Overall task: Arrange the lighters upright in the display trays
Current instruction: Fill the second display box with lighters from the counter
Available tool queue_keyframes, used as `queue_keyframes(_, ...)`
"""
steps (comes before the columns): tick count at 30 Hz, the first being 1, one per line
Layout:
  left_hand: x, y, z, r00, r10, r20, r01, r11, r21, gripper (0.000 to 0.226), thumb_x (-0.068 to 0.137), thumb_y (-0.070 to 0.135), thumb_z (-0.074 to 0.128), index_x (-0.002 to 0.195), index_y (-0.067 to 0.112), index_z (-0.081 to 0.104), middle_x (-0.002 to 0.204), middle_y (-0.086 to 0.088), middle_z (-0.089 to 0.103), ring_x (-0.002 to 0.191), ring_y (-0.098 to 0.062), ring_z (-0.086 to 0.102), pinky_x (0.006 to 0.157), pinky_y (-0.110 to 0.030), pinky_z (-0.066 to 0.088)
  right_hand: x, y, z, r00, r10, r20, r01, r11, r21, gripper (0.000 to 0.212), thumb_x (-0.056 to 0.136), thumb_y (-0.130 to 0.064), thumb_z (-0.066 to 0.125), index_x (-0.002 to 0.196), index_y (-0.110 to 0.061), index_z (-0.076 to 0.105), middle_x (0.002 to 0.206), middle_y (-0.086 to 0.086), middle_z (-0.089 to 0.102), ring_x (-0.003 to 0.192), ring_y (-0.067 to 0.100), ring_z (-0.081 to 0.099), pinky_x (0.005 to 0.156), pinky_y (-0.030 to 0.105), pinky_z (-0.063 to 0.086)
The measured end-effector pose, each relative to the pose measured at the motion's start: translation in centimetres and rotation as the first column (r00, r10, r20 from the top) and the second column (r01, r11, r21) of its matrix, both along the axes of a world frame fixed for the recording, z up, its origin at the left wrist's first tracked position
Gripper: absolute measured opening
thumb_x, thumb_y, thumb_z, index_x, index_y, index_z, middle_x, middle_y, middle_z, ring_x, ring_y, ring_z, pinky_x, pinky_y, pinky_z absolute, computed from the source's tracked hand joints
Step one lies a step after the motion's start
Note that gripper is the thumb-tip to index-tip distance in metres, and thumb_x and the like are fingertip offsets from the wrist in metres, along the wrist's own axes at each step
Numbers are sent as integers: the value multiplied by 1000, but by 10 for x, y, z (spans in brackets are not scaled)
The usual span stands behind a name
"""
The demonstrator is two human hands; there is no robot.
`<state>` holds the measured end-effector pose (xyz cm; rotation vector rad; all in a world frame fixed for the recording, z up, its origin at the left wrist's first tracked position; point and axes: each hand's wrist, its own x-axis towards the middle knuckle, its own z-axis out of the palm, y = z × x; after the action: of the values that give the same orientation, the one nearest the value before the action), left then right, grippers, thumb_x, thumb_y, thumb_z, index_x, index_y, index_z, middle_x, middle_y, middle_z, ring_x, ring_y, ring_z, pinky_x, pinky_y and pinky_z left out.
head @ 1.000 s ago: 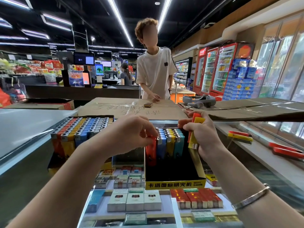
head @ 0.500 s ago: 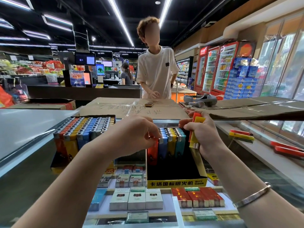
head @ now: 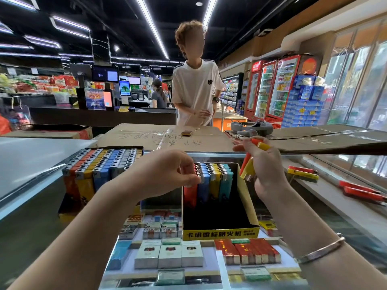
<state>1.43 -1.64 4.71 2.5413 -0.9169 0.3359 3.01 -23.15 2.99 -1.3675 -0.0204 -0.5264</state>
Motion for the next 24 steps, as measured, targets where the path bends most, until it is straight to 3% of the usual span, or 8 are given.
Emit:
queue_keyframes(3, 0, -4, -2, 1000, 3, 29, -1, 998, -59, 26, 68, 61, 47, 70, 38, 57, 70, 14, 61, 65, -2, 58, 65, -35, 56, -3, -3, 5, 998, 67, 22, -69, 990, 121, 9, 84, -32, 60, 89, -25, 59, 75, -4, 69, 93, 20, 60, 79, 38, 43)
queue_keyframes(5, 0, -8, -4, 998, -6, 62, 13, 994, -111, 16, 71, 58, 47, 76, 45, 54, 71, 18, 60, 67, 3, 59, 63, -27, 56, -5, -4, 7, 988, 149, -30, -140, 968, 208, 32, 70, -38, 65, 97, -23, 58, 91, 2, 64, 94, 23, 58, 70, 37, 49)
queue_keyframes(8, -3, -16, -7, 995, -21, 96, 36, 987, -158, 25, 71, 53, 50, 94, 45, 56, 78, 22, 58, 73, 5, 58, 66, -19, 53, -8, 1, 7, 963, 269, -20, -251, 921, 298, 34, 68, -33, 66, 98, -22, 56, 106, 10, 58, 91, 25, 58, 57, 38, 56)
queue_keyframes(10, -3, -21, -10, 997, -12, 81, 24, 990, -142, 37, 70, 55, 50, 105, 43, 56, 83, 24, 58, 78, 6, 57, 71, -22, 53, -9, 3, 6, 955, 298, 1, -285, 914, 287, 30, 67, -34, 66, 93, -21, 59, 98, 6, 61, 89, 22, 58, 58, 36, 55)
queue_keyframes(14, -5, -29, -16, 990, -6, 139, 23, 992, -125, 37, 75, 54, 54, 111, 43, 53, 92, 27, 53, 90, 3, 51, 77, -18, 46, -9, 4, 6, 920, 381, 90, -391, 901, 188, 22, 67, -37, 65, 83, -21, 65, 74, -2, 62, 73, 12, 60, 61, 27, 53)
queue_keyframes(19, -10, -31, -14, 992, -46, 116, 80, 947, -311, 35, 75, 48, 56, 108, 36, 58, 97, 18, 63, 94, -4, 58, 84, -36, 50, -12, 9, 5, 841, 511, 177, -536, 830, 154, 14, 75, -29, 61, 77, -16, 68, 66, -1, 60, 63, 12, 63, 59, 31, 56)
queue_keyframes(22, -12, -30, -12, 987, -38, 155, 98, 910, -403, 38, 77, 36, 59, 114, 29, 55, 96, 13, 64, 90, -7, 64, 84, -35, 53, -12, 11, 5, 831, 537, 145, -555, 819, 145, 17, 80, -27, 59, 81, -10, 64, 66, 4, 62, 60, 18, 65, 55, 33, 56)
queue_keyframes(24, -12, -30, -10, 984, -27, 177, 106, 887, -450, 34, 79, 29, 61, 112, 33, 52, 90, 17, 62, 87, -6, 65, 82, -28, 54, -12, 10, 5, 841, 531, 103, -541, 830, 137, 17, 80, -24, 59, 86, -8, 59, 66, 7, 61, 51, 18, 60, 50, 30, 55)
